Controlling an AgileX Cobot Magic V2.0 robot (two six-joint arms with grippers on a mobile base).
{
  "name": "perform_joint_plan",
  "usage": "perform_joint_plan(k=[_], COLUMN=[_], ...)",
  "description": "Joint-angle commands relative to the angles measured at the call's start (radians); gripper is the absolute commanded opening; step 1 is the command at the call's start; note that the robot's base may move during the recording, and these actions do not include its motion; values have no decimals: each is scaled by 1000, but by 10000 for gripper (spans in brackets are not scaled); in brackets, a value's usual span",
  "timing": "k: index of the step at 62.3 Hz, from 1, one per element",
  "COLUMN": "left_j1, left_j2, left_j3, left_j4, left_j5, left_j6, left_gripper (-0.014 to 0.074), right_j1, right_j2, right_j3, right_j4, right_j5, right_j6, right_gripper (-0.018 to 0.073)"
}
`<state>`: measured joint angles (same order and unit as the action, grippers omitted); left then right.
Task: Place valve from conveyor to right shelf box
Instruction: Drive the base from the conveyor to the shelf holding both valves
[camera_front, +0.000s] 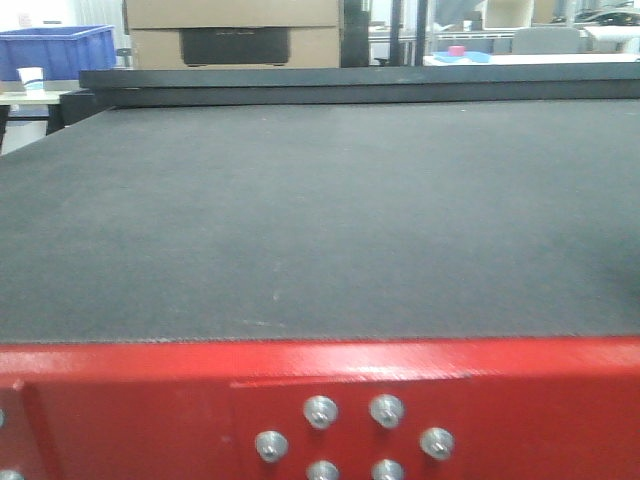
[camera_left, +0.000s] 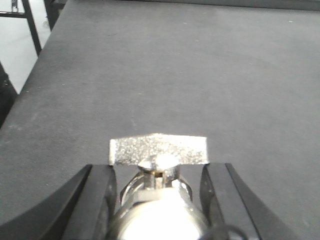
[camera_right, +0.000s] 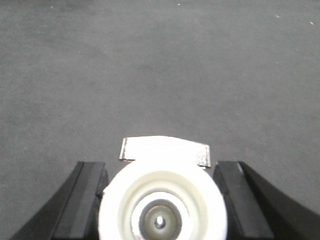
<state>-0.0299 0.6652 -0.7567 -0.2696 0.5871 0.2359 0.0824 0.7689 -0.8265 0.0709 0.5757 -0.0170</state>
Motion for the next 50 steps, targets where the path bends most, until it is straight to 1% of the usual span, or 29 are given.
perform_joint_plan(k=[1,50], left_j1=[-4,-4], left_j2=[-5,-5], left_j3=[-7,-7], left_j4=[-13,-13], left_j5=[-53,-53], left_j6=[1,1], left_gripper=[-111,-111], right_j1=[-6,-6], right_j2=[-12,-12], right_j3=[-8,-8], right_j4=[-12,-12], right_j5=[-86,-86], right_j6=[-3,-3], right_gripper=[-167,-167])
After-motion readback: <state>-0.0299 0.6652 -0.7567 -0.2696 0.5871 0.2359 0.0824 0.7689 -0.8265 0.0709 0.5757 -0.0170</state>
